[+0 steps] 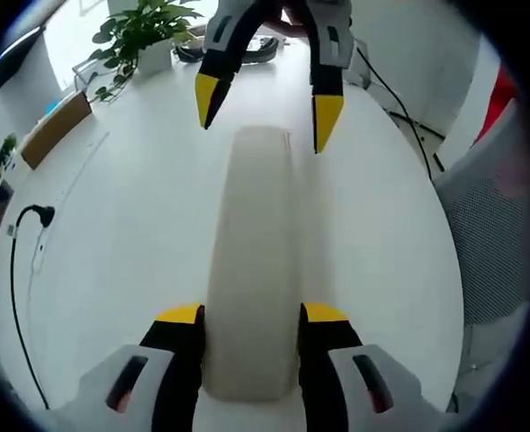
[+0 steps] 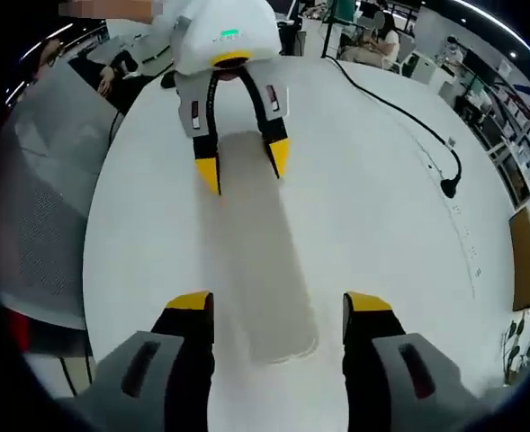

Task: Arrange the utensils inside the cutlery case until each visible utensil rests in its matching compartment.

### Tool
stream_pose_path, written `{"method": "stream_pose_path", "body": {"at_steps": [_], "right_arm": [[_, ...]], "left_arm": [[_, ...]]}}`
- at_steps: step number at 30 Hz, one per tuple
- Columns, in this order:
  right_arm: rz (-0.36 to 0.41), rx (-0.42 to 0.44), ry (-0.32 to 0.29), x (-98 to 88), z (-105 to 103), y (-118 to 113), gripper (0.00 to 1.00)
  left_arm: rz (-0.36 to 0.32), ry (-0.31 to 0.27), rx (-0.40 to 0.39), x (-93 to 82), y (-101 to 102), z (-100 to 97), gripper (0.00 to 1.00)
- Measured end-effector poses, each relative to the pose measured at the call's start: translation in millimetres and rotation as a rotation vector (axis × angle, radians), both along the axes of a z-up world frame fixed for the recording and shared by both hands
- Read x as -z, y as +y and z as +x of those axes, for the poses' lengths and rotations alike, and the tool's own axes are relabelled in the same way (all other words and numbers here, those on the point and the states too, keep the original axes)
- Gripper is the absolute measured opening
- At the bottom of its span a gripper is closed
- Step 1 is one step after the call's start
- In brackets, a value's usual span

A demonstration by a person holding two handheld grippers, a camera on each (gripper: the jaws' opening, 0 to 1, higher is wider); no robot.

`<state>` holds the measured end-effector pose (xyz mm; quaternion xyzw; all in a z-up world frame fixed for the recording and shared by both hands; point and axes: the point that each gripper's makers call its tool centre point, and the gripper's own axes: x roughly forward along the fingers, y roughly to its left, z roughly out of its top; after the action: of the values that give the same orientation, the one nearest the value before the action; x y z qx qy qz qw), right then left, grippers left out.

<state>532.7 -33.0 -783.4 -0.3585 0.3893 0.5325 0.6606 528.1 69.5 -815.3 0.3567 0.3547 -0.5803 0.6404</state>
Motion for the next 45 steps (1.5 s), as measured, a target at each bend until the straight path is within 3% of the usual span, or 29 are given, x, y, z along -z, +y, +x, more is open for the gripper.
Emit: {"method": "stream_pose_path", "body": {"at_steps": [10,13,16,17,18,19,20,21,22,28,30,31,32,33,37,39,41,42,45], "right_arm": [[-0.097,0.008,0.059,34.8,-1.2,-5.8,0.52],[-0.112,0.027,0.059,43.2,4.3,-5.6,0.4],[-0.157,-0.055,0.03,45.7,3.2,-7.4,0.4],[-0.187,-0.104,0.015,46.5,1.9,-9.5,0.39],[-0.217,-0.175,-0.011,47.3,0.8,-11.0,0.38],[-0.226,-0.185,-0.014,48.2,0.5,-11.8,0.38],[-0.215,-0.127,0.018,46.7,0.2,-10.8,0.38],[-0.212,-0.13,0.025,46.6,0.6,-10.2,0.38],[-0.214,-0.132,0.025,47.0,0.2,-10.2,0.38],[-0.247,-0.136,0.05,48.8,0.5,-9.7,0.38],[-0.261,-0.138,0.061,48.6,0.1,-9.3,0.38],[-0.265,-0.14,0.065,48.8,0.4,-9.7,0.38],[-0.268,-0.144,0.066,48.7,-0.1,-10.0,0.38],[-0.269,-0.146,0.071,48.7,-0.4,-10.2,0.38],[-0.265,-0.15,0.072,48.9,-1.4,-9.8,0.38],[-0.261,-0.151,0.072,48.8,-2.0,-9.3,0.38],[-0.261,-0.156,0.073,49.0,-2.0,-9.3,0.38],[-0.263,-0.158,0.077,49.1,-2.3,-9.1,0.38],[-0.273,-0.17,0.078,49.5,-2.5,-8.6,0.38]], "left_arm": [[-0.014,0.0,0.003,0.6,-0.5,-0.8,0.43],[-0.024,-0.002,0.004,0.7,-0.5,-1.4,0.43],[-0.03,0.007,0.005,1.4,-0.7,-1.1,0.44],[-0.042,0.052,-0.026,3.0,-0.5,-2.6,0.44],[-0.035,0.103,-0.115,5.1,4.7,-0.9,0.46],[-0.034,0.125,-0.142,6.3,7.8,0.1,0.48],[-0.13,0.12,-0.149,0.7,0.9,4.2,0.48],[-0.098,0.129,-0.18,2.7,9.9,3.6,0.49],[-0.118,0.122,-0.202,1.9,14.5,7.2,0.5],[-0.128,0.223,-0.371,-0.4,44.1,2.1,0.43],[-0.17,0.305,-0.497,-2.2,56.4,-2.6,0.4],[-0.214,0.375,-0.613,-3.7,62.2,-4.1,0.4],[-0.248,0.4,-0.659,-4.8,63.5,-4.2,0.41],[-0.314,0.466,-0.714,-9.6,63.6,-8.6,0.41],[-0.436,0.662,-0.88,-18.6,69.0,-19.1,0.34],[-0.593,0.772,-1.001,-26.9,68.2,-12.7,0.36],[-0.7,0.882,-1.105,-29.7,70.4,-8.2,0.34],[-0.733,0.879,-1.128,-28.7,71.5,-5.2,0.31],[-0.732,0.867,-1.136,-21.7,70.5,-9.9,0.2]]}}
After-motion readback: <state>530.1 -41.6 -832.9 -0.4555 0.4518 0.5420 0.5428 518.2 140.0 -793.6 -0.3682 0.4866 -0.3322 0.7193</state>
